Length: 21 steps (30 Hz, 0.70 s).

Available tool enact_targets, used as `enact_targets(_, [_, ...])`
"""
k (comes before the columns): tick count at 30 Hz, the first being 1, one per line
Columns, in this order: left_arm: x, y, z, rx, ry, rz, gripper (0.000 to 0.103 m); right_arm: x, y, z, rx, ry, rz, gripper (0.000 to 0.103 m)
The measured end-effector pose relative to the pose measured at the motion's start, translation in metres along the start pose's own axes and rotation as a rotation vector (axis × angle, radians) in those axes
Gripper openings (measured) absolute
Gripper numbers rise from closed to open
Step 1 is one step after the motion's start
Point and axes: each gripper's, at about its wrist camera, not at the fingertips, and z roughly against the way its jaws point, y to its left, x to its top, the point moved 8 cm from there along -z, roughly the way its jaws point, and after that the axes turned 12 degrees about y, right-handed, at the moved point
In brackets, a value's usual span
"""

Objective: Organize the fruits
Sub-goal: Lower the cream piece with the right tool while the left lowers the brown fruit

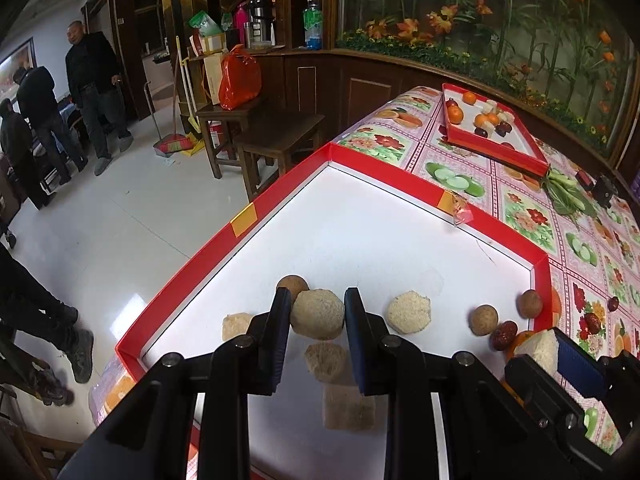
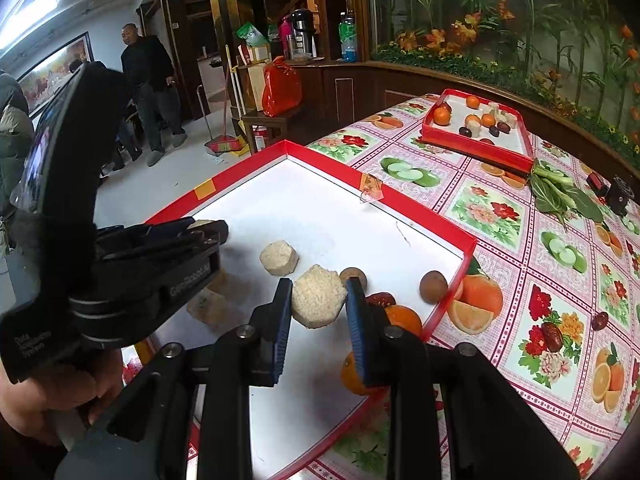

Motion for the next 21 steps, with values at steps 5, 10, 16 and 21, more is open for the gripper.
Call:
enact_targets(5, [0.0018,-0.0035,-0.004,-0.012,0.014,-0.007,0.026,-0.0011,0.0021,-0.0029,0.0,0.006,0.002,0.029])
enact_targets(10, [0.003,-0.0057,-0.0062,-0.018,0.019,-0.016,0.026,-0.0017,0.003,-0.0043,-0.001,0.009,0.003,0.029])
enact_targets(16, [0.0043,-0.007,-0.0095,-0.021,0.026,-0.018,0.026,-0.003,0.0038,-0.0072,-0.001,0.011,0.004,0.029])
enact_targets(21, [0.0042,-0.0066,-0.0099,-0.023,0.026,-0.017,0.026,-0.0031,0.0056,-0.0085,-0.003,0.013,0.009,0.029])
